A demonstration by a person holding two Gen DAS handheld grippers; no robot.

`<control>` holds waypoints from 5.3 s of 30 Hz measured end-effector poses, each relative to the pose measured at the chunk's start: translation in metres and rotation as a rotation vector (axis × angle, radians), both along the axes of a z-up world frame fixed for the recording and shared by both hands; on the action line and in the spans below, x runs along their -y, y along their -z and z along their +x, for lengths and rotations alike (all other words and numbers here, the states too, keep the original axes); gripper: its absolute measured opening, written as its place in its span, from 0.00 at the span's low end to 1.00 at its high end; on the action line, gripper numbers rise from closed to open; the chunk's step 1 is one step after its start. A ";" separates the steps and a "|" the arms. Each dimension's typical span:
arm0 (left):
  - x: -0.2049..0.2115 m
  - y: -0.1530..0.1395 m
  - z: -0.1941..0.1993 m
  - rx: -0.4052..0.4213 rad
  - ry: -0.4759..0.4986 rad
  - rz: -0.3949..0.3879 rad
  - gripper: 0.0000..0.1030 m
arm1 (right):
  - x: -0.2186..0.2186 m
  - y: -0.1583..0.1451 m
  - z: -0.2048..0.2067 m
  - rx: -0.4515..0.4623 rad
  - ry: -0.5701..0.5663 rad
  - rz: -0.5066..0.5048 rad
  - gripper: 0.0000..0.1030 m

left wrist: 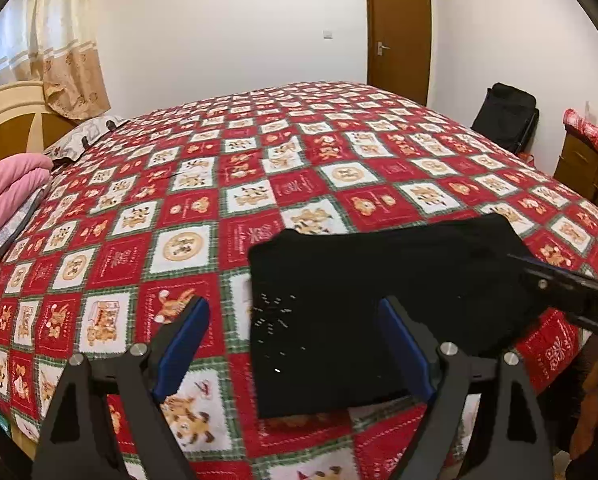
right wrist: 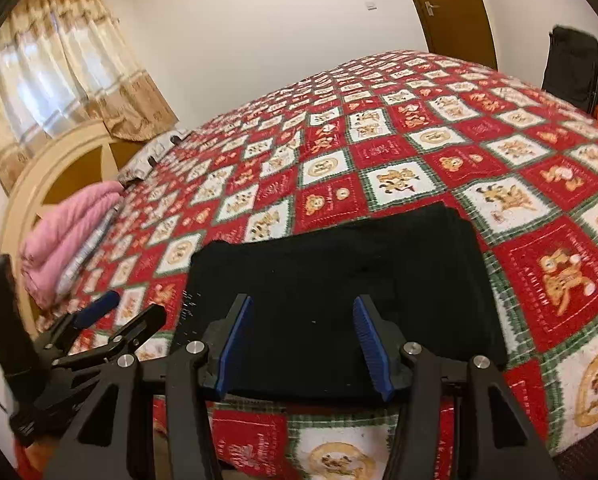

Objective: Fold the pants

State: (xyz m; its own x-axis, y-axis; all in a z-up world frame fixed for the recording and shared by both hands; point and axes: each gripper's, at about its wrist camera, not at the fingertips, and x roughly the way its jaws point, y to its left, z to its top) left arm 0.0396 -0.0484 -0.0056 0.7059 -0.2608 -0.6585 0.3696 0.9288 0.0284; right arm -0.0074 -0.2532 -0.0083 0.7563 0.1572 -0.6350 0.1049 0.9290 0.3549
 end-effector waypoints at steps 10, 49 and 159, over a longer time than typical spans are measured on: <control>0.034 0.021 -0.016 -0.103 0.105 0.019 0.86 | -0.002 0.007 -0.008 -0.052 0.007 -0.190 0.53; 0.015 -0.013 -0.051 0.074 0.018 0.007 0.98 | -0.038 -0.033 -0.072 0.130 0.215 -0.148 0.65; -0.340 0.043 0.081 0.030 -0.749 0.093 0.76 | -0.200 0.007 0.170 0.196 -0.431 -0.188 0.63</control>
State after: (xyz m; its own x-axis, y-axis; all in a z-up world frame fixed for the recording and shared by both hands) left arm 0.1205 0.2912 -0.0490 0.6905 0.3514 -0.6322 -0.3617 0.9247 0.1189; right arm 0.1622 -0.0528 -0.0150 0.7558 0.3781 -0.5347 -0.3538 0.9228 0.1524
